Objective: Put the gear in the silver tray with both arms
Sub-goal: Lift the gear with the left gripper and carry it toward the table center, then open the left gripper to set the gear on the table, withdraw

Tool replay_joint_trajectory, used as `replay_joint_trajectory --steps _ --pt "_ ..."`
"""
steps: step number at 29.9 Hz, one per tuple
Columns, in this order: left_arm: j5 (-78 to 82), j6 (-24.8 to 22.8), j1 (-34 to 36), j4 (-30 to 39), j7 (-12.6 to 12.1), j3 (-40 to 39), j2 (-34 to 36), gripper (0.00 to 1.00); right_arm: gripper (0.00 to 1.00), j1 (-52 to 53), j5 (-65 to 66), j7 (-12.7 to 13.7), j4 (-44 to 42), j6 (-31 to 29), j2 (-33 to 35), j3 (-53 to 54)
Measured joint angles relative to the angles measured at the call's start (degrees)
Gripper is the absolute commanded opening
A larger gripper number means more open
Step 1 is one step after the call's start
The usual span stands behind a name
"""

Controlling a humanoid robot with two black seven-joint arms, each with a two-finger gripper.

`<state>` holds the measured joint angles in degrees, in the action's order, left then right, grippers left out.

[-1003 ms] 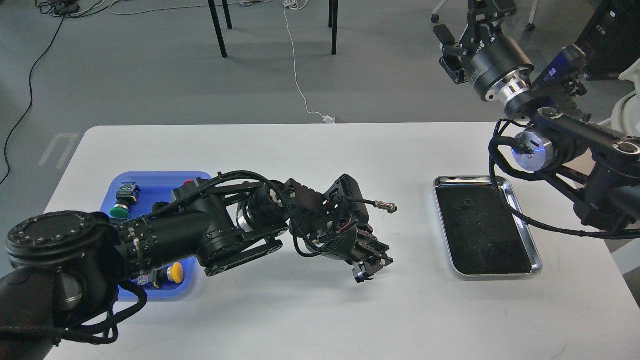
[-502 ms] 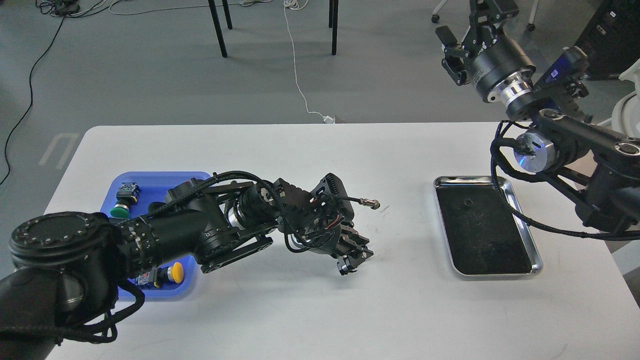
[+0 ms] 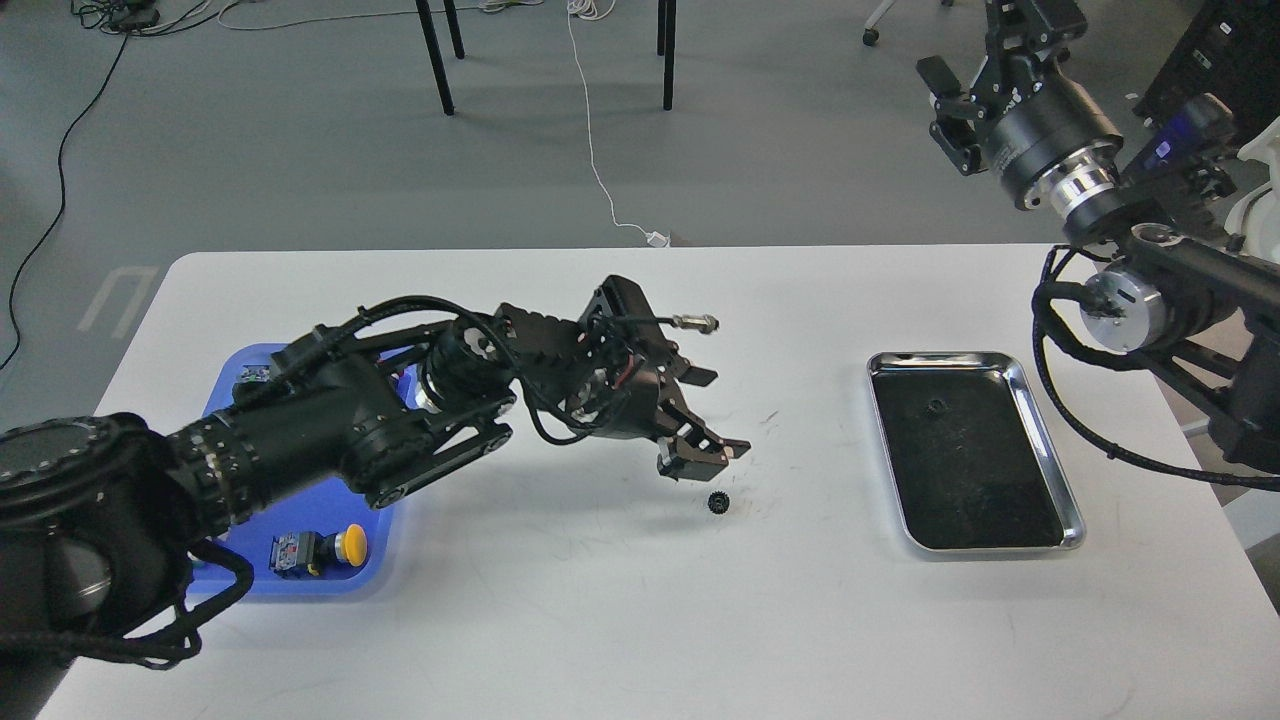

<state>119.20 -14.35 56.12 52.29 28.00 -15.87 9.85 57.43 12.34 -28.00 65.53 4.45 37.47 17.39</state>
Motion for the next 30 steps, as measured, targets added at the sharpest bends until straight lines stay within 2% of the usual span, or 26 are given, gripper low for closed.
replay_joint_trajectory --steps 4,7,10,14,17,21,24,30 --pt "-21.22 0.30 -4.32 2.21 -0.01 -3.32 6.92 0.97 0.98 -0.24 6.84 0.00 1.50 -5.64 4.93 -5.43" --pt "-39.21 0.42 -9.66 5.51 -0.01 -7.52 11.19 0.98 0.98 -0.22 17.79 0.00 2.84 -10.03 7.60 -9.20" --pt "-55.87 0.03 -17.18 9.32 -0.01 -15.44 12.82 0.98 0.99 0.69 31.25 0.00 3.48 -12.75 8.77 -13.06" --pt "-64.15 0.08 -25.73 12.16 -0.01 -25.34 12.18 0.98 0.99 5.43 45.68 0.00 3.62 -14.41 8.43 -20.25" --pt "-67.61 0.41 -29.30 13.33 -0.01 -31.16 10.73 0.98 0.99 12.66 53.27 0.00 3.68 -15.05 5.55 -29.93" --pt "-78.63 0.51 -31.43 13.57 0.00 -36.50 10.12 0.98 0.99 21.53 56.64 0.00 3.61 -15.19 -0.37 -41.24" --pt "-84.45 0.52 -31.95 13.58 0.00 -37.86 10.10 0.98 0.99 25.45 57.61 0.00 3.42 -15.21 -5.77 -46.97" --pt "-85.88 0.49 -32.11 13.57 0.00 -38.91 10.01 0.98 0.99 28.15 62.31 0.01 1.03 -15.22 -15.66 -54.97"
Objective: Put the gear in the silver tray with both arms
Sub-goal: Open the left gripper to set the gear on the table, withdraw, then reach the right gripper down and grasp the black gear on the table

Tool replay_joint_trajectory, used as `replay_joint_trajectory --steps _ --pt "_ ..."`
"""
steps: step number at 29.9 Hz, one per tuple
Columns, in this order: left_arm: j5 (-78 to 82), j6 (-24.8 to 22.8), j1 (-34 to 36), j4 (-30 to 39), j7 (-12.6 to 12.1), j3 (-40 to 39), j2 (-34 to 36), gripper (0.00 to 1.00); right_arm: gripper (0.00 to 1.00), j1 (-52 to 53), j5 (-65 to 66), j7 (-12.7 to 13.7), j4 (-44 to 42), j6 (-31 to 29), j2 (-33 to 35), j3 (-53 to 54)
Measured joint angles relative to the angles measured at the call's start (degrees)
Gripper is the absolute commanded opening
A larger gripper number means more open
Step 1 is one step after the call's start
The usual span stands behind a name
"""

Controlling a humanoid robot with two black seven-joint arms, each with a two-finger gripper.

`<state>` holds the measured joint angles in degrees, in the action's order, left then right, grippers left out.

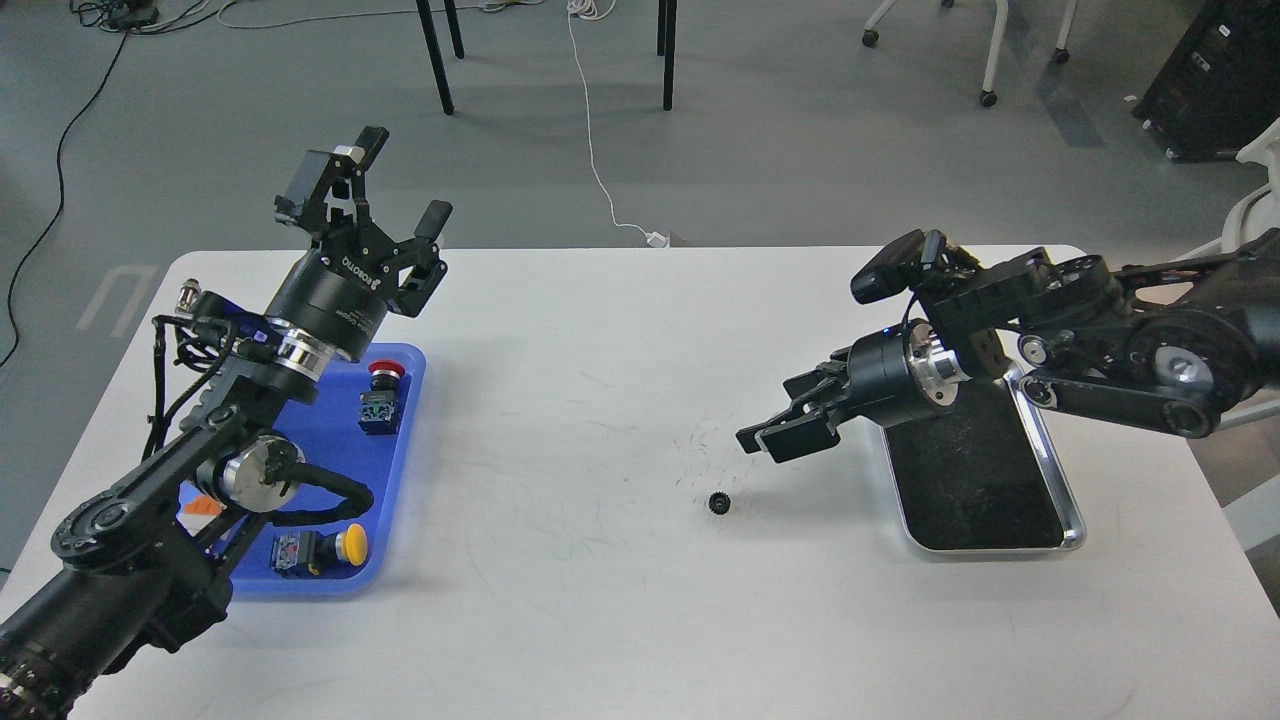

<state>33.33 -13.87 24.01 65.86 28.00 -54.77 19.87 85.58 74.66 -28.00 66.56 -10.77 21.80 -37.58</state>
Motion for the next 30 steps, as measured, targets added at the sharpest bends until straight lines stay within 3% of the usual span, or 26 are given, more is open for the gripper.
replay_joint_trajectory --steps 8,15,21,30 --pt "-0.01 -0.09 -0.02 -0.03 0.00 -0.16 -0.44 0.98 0.98 -0.23 2.72 0.00 -5.33 0.39 -10.41 -4.79" --pt "-0.01 -0.19 -0.02 -0.03 0.00 -0.16 -0.49 0.98 0.88 -1.39 2.86 0.00 -10.68 0.73 -18.74 -8.00" --pt "-0.01 -0.21 -0.02 -0.02 0.00 -0.16 -0.77 0.98 0.60 -1.55 2.86 0.00 -11.25 1.49 -21.23 -9.79" --pt "-0.01 -0.37 -0.02 0.02 0.00 -0.16 -0.87 0.98 0.60 -1.56 2.81 -0.01 -11.37 2.52 -21.31 -11.86"
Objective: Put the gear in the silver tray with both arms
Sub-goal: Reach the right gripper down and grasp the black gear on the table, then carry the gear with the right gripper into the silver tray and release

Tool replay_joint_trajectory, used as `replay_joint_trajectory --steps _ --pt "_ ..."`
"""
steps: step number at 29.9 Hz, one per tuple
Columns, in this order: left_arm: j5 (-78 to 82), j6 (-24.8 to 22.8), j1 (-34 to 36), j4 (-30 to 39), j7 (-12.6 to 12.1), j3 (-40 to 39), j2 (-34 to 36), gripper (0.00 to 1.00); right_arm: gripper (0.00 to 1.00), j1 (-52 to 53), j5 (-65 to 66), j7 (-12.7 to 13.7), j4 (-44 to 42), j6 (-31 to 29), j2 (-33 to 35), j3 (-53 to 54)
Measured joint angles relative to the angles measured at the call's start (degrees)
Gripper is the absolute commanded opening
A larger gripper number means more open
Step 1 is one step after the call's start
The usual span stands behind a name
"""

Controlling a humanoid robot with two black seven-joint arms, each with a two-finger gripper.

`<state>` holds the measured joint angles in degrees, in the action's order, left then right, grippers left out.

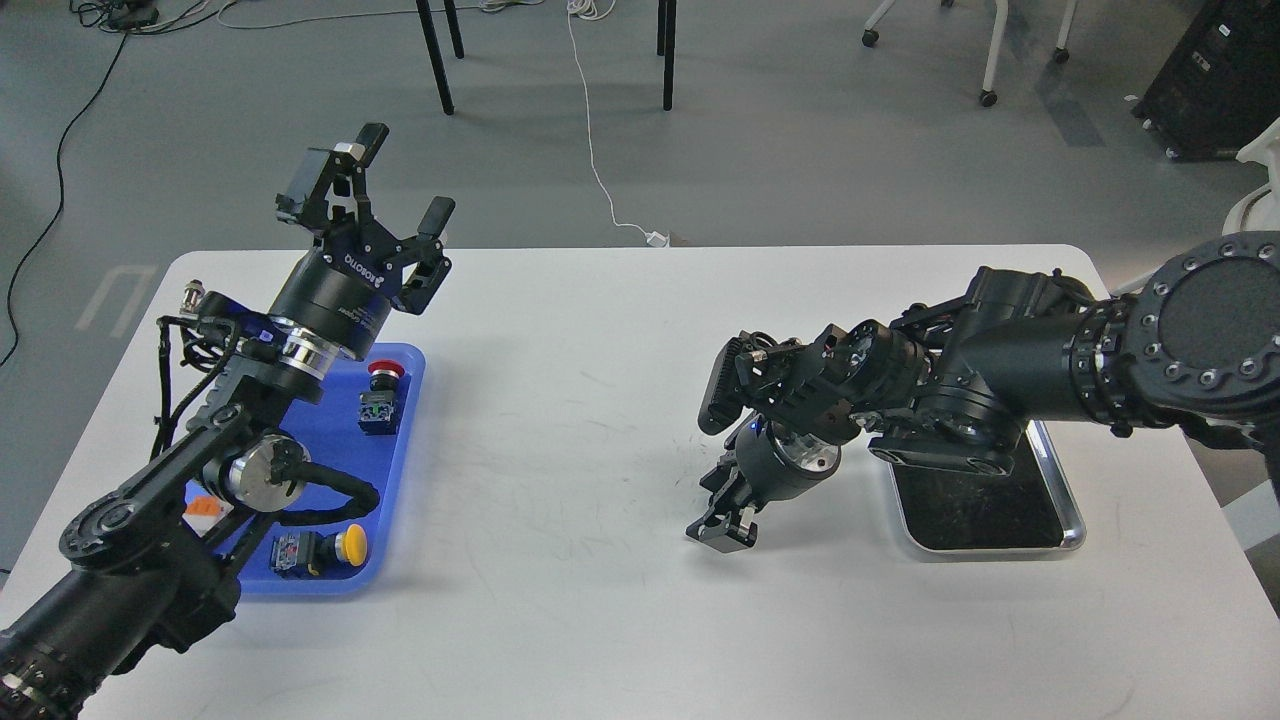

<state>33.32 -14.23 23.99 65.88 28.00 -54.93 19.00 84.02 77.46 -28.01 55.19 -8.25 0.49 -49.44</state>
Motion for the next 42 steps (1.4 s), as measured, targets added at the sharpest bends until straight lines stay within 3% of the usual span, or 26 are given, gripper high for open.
replay_joint_trajectory --steps 4,8,15,22,26,37,42 --pt "0.00 -0.01 0.00 0.00 0.00 0.00 -0.01 0.98 0.53 0.00 -0.01 0.00 0.00 0.53 0.40 -0.51" --pt "0.00 -0.01 0.00 0.00 0.00 0.00 0.01 0.98 0.31 0.00 -0.05 0.01 0.05 0.83 0.55 -0.79" --pt "0.00 -0.01 -0.25 0.01 0.00 -0.04 0.02 0.98 0.12 0.05 -0.15 0.02 0.08 0.96 0.58 -0.84" --pt "0.00 -0.02 -0.26 0.05 0.00 -0.35 0.00 0.98 0.11 0.71 -0.24 -0.01 0.58 0.94 1.38 -0.82" --pt "-0.01 -0.07 -0.28 0.06 0.00 -0.36 0.00 0.98 0.11 4.52 -0.37 0.01 2.39 0.97 5.20 -0.29" --pt "0.08 -0.10 -0.29 0.08 0.00 -0.02 -1.45 0.98 0.12 8.34 0.89 0.02 9.67 0.78 29.35 -0.76" --pt "0.12 -0.10 -0.28 0.13 0.00 0.07 -2.21 0.98 0.12 4.50 1.58 0.01 8.92 0.77 35.46 -1.03"
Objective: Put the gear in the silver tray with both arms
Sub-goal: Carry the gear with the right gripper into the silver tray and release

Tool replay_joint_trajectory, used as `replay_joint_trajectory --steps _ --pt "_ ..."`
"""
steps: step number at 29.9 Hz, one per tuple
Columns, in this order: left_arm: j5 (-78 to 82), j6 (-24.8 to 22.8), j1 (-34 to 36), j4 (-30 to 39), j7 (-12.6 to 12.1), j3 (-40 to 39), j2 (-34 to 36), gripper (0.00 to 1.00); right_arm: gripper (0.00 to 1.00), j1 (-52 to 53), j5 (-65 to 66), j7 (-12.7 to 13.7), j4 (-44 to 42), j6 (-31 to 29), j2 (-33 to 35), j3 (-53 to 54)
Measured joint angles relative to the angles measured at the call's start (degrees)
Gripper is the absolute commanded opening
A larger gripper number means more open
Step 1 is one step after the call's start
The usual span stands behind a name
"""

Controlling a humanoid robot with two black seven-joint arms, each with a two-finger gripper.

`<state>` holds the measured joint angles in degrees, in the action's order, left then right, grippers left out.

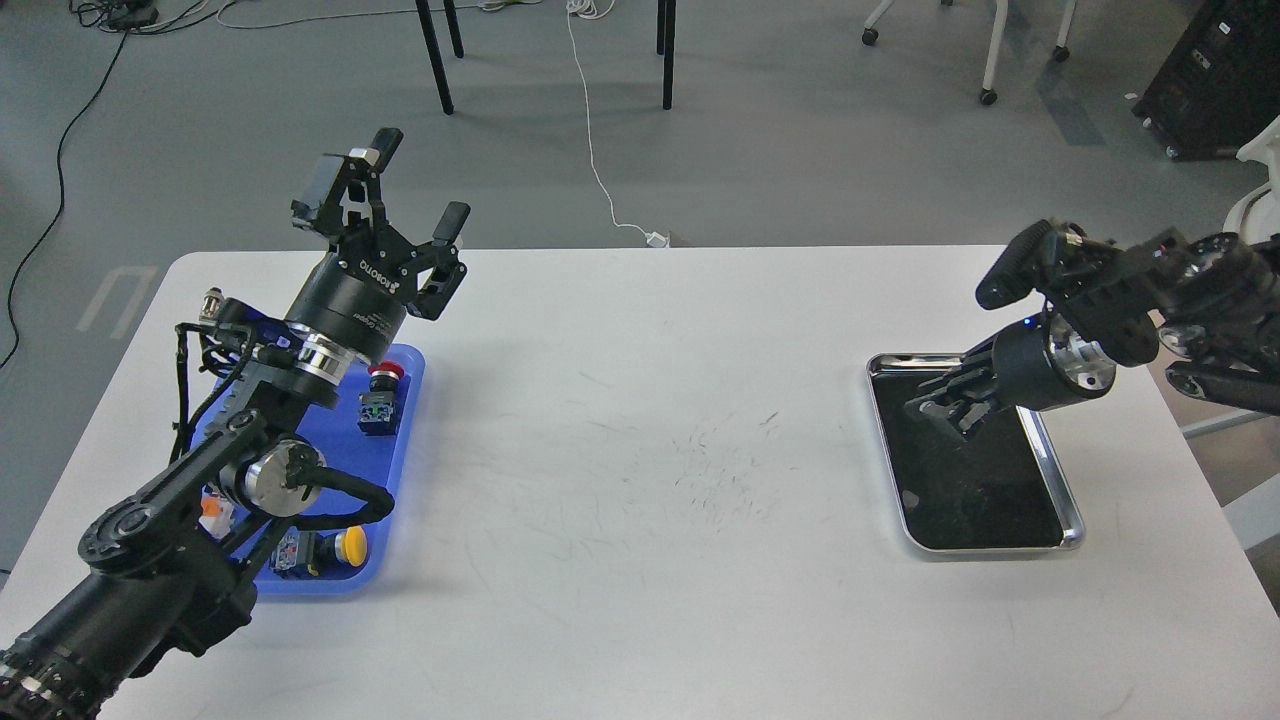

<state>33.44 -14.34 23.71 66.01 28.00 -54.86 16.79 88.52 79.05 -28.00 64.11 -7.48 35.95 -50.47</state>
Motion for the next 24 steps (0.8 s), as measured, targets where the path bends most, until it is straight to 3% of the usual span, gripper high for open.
replay_joint_trajectory --steps 15,18,20,24 --pt "0.05 -0.01 0.01 0.32 0.00 0.23 -0.15 0.98 0.18 -9.14 -0.06 0.00 -3.74 0.77 1.03 1.49" --pt "0.05 -0.06 0.01 0.34 0.00 0.27 -0.10 0.98 0.30 -10.13 -0.06 0.00 -3.83 1.05 0.88 2.03" --pt "0.05 -0.07 -0.02 0.35 0.00 0.28 -0.10 0.98 0.52 -10.71 -0.06 0.00 -3.90 1.11 0.83 2.18" --pt "0.05 -0.08 -0.07 0.36 0.00 0.29 0.19 0.98 0.84 -11.18 -0.07 0.00 -3.96 1.32 1.22 3.27"
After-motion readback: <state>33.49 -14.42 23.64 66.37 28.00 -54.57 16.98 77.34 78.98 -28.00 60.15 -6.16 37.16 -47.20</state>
